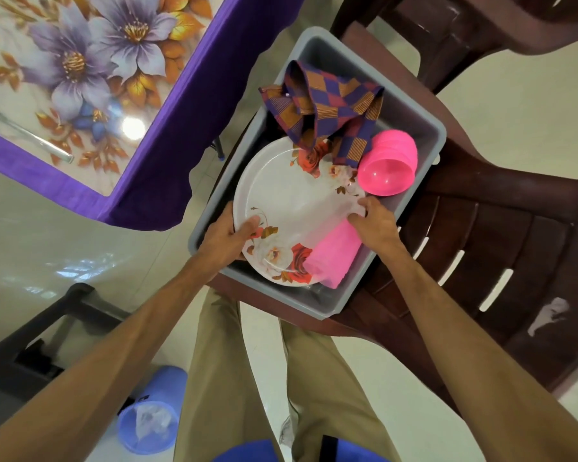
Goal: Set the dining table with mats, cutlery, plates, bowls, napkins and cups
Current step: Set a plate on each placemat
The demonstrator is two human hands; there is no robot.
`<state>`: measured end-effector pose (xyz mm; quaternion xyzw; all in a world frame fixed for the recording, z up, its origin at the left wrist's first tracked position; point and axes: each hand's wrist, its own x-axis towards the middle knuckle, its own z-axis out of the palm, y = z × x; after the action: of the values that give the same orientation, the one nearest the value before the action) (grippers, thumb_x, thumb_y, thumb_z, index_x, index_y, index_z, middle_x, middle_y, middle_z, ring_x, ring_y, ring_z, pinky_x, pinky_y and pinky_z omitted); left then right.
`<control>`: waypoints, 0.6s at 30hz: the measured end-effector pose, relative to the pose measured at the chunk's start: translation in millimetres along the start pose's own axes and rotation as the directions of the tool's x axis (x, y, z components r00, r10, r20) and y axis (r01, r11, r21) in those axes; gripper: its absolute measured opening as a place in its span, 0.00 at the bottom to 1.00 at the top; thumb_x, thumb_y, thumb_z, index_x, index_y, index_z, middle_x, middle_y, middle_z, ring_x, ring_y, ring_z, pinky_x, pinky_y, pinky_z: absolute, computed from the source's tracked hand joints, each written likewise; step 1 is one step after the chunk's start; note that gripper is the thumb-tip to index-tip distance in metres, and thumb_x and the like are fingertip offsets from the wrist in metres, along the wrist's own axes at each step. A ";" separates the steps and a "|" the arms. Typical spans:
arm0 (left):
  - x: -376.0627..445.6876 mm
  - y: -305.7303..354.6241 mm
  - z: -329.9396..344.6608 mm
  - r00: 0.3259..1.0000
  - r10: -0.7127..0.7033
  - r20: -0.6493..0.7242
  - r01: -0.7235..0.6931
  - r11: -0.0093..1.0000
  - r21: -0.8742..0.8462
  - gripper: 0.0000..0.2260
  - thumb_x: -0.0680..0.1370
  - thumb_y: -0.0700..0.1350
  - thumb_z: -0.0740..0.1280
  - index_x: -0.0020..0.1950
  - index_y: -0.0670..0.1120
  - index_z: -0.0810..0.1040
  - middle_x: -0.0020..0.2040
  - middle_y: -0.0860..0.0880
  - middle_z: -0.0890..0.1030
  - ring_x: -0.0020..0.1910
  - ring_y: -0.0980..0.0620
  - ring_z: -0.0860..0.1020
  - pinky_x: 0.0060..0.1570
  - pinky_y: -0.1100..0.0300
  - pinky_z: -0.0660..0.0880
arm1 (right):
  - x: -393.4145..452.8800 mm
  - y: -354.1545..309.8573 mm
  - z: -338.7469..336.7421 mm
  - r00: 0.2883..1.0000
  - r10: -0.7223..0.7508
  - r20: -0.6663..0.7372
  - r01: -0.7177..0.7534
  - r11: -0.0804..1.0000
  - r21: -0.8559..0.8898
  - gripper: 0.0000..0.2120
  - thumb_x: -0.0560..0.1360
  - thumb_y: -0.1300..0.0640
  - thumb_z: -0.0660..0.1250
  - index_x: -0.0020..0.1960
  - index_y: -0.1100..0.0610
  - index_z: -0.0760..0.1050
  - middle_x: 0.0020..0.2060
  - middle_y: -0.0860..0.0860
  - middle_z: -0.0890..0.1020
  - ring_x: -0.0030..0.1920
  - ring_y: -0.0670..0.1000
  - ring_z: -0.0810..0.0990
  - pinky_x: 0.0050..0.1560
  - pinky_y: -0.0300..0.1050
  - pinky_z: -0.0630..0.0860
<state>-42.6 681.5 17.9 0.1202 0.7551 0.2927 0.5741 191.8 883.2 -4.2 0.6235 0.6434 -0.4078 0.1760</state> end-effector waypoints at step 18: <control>-99.7 72.1 -58.4 0.956 0.240 -0.169 -0.189 0.943 0.274 0.20 0.82 0.53 0.69 0.71 0.47 0.73 0.57 0.51 0.85 0.47 0.52 0.87 0.42 0.50 0.86 | -69.2 -22.9 -45.8 0.999 -0.013 -0.041 0.024 0.961 0.276 0.17 0.80 0.58 0.69 0.68 0.59 0.77 0.59 0.56 0.82 0.59 0.53 0.80 0.65 0.45 0.72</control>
<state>-77.4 669.8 149.0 0.2447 0.8225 0.2650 0.4398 194.2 874.3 81.4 0.6438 0.5892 -0.4830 0.0710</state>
